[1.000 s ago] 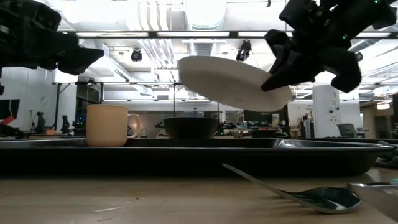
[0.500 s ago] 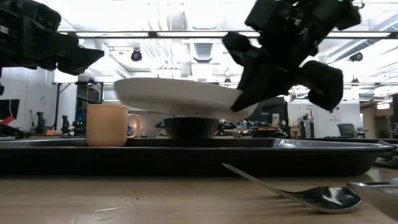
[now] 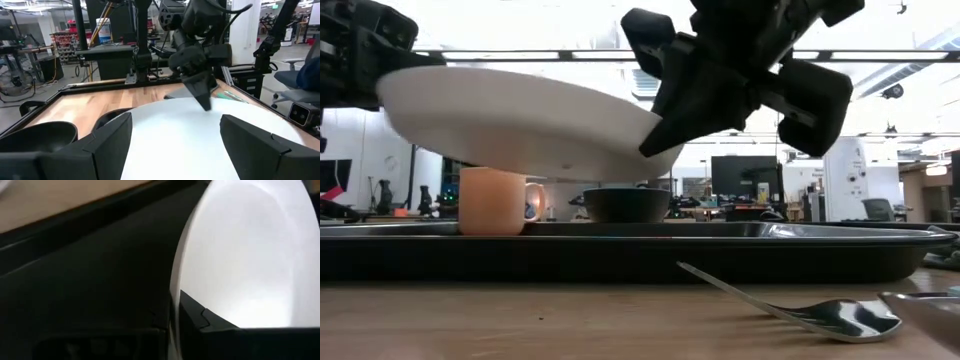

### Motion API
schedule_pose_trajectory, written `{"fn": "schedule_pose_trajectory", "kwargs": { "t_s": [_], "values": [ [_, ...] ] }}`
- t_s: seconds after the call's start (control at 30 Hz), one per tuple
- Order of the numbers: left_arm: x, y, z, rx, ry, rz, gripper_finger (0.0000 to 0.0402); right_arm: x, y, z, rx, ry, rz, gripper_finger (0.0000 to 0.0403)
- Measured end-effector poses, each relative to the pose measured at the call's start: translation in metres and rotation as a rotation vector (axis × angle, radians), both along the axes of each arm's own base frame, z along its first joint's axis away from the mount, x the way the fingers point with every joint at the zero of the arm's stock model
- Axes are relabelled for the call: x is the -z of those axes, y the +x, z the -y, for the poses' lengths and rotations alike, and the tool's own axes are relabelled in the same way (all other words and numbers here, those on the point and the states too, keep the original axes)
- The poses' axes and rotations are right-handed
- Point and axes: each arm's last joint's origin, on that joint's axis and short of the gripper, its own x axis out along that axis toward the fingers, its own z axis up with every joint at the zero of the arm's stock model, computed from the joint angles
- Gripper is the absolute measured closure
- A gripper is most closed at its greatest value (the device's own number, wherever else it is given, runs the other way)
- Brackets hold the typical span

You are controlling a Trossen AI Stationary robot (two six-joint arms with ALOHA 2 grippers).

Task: Set up tray
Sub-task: Put the white plate on the left side of the black tray

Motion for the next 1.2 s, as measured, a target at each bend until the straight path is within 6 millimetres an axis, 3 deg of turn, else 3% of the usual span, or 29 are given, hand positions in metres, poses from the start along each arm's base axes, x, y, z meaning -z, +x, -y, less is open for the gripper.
{"fn": "schedule_pose_trajectory", "kwargs": {
  "t_s": [0.23,0.53,1.2],
  "values": [
    [0.0,0.0,0.0,-0.001,0.0,0.0,0.0122,0.007,0.015,-0.007,-0.07,-0.008,-0.014,0.0395],
    [0.0,0.001,0.0,0.0,0.0,-0.006,0.0122,0.032,0.035,-0.013,-0.086,-0.047,-0.103,0.0395],
    [0.001,0.001,0.0,-0.001,0.0,-0.01,0.0122,0.033,0.047,-0.005,-0.063,-0.015,-0.097,0.0394]
  ]
}}
